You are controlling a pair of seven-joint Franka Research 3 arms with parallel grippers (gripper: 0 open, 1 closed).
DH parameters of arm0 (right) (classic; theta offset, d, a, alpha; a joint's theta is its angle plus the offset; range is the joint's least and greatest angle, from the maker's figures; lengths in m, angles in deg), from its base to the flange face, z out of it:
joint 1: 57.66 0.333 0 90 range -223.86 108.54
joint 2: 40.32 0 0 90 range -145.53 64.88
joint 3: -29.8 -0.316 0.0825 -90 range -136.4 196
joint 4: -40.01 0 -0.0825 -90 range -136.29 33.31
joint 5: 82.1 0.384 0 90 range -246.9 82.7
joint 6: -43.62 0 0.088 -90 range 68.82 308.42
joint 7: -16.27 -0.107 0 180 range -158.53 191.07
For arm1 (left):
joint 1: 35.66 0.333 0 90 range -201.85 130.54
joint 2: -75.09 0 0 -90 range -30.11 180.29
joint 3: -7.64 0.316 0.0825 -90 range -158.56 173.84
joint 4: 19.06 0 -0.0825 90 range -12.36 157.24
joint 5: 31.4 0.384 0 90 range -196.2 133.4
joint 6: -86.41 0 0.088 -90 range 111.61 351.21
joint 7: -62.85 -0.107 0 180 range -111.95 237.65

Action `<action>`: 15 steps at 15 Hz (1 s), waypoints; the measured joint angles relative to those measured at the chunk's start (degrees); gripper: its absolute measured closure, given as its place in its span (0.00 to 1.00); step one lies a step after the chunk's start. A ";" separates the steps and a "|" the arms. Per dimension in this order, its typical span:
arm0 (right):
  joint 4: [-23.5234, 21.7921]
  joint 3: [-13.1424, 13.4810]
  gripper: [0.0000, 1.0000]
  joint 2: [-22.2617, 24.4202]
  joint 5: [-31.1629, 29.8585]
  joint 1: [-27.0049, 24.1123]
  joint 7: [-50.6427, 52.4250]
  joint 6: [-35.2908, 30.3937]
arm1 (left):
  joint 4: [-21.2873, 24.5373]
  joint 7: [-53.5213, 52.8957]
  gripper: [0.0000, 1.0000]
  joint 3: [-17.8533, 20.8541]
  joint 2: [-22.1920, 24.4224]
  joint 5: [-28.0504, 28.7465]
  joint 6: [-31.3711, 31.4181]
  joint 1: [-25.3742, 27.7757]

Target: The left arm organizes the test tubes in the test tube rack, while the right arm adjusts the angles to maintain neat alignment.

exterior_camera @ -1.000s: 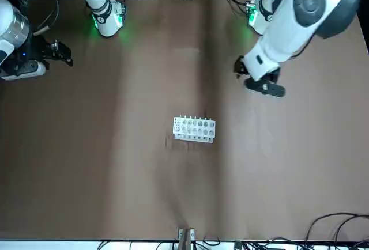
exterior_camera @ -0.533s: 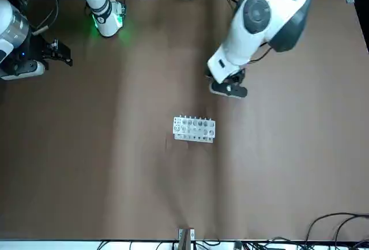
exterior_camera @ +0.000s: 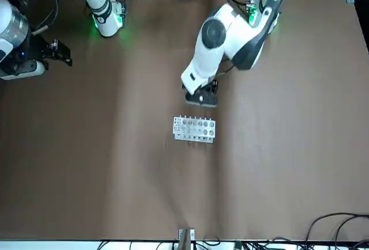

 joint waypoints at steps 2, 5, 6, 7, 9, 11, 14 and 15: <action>0.01 0.00 0.00 0.00 0.00 0.00 0.00 0.00 | -0.29 0.01 0.04 2.70 -2.73 1.50 2.51 -2.04; 0.01 0.00 0.00 0.00 0.00 0.00 0.00 0.00 | -0.58 0.00 0.06 5.40 -5.40 1.85 8.52 -3.42; 0.01 0.00 0.00 0.00 0.00 0.00 0.00 0.00 | -0.65 0.00 0.07 5.57 -7.22 1.88 11.49 -3.46; 0.02 0.00 0.00 0.00 0.00 0.00 0.00 0.00 | -0.69 0.00 0.07 5.57 -8.04 1.90 12.22 -3.52; 0.02 0.02 0.00 0.00 -0.01 0.00 0.00 0.00 | -0.86 0.00 0.09 5.57 -9.15 1.97 12.56 -3.61; 0.05 0.02 0.00 0.00 -0.01 0.00 0.00 0.00 | -0.93 -0.06 0.14 5.58 -9.90 2.01 12.56 -3.72; 0.06 0.02 0.00 0.00 -0.01 0.00 0.00 0.00 | -0.95 -0.13 0.23 5.57 -10.82 2.01 12.56 -4.17; 0.07 0.02 0.00 0.00 -0.01 0.00 0.00 0.00 | -0.96 -0.13 0.28 5.57 -11.09 2.02 12.56 -4.28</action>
